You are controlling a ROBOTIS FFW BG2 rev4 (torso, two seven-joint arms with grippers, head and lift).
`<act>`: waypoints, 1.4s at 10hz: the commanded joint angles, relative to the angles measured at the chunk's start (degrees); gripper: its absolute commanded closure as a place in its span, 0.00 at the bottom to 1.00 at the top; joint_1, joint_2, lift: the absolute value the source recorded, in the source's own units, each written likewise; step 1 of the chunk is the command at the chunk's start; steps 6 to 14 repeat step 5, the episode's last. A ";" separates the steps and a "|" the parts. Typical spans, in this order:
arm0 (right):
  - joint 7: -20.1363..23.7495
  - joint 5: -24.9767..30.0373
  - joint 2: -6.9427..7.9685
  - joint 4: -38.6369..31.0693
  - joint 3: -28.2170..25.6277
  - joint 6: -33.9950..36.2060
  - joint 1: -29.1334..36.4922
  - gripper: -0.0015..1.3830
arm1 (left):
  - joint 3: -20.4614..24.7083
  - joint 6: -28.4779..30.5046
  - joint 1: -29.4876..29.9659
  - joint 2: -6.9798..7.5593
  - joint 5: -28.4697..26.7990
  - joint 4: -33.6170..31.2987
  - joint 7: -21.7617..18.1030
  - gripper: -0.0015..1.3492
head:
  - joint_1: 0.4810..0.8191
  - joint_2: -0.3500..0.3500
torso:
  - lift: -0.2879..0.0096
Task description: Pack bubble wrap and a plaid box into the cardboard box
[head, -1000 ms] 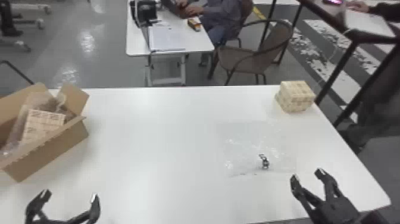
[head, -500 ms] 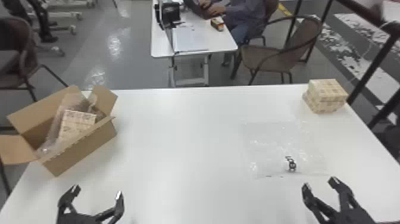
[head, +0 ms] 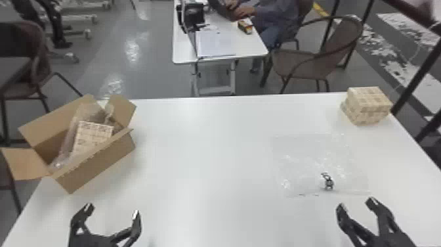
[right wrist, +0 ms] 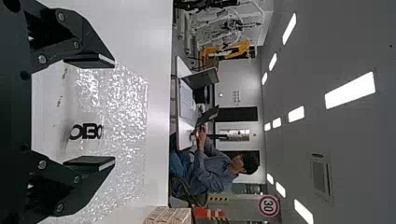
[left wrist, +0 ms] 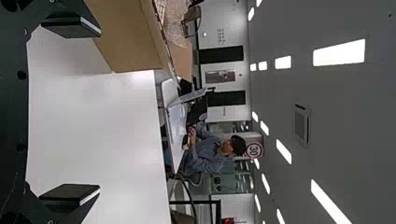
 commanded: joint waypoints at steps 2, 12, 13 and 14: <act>0.00 -1.20 0.05 0.20 0.08 0.61 -0.45 0.38 | 0.05 0.18 -0.14 -0.15 0.46 0.03 0.00 0.09 | 0.63 0.56 | 0.65; 0.00 -1.73 0.05 0.38 0.08 0.61 -0.89 0.38 | -0.13 0.18 -0.40 -0.15 0.81 0.03 -0.09 0.09 | 0.63 0.56 | 0.65; 0.00 -1.73 0.05 0.38 0.08 0.61 -0.89 0.38 | -0.13 0.18 -0.40 -0.15 0.81 0.03 -0.09 0.09 | 0.63 0.56 | 0.65; 0.00 -1.73 0.05 0.38 0.08 0.61 -0.89 0.38 | -0.13 0.18 -0.40 -0.15 0.81 0.03 -0.09 0.09 | 0.63 0.56 | 0.65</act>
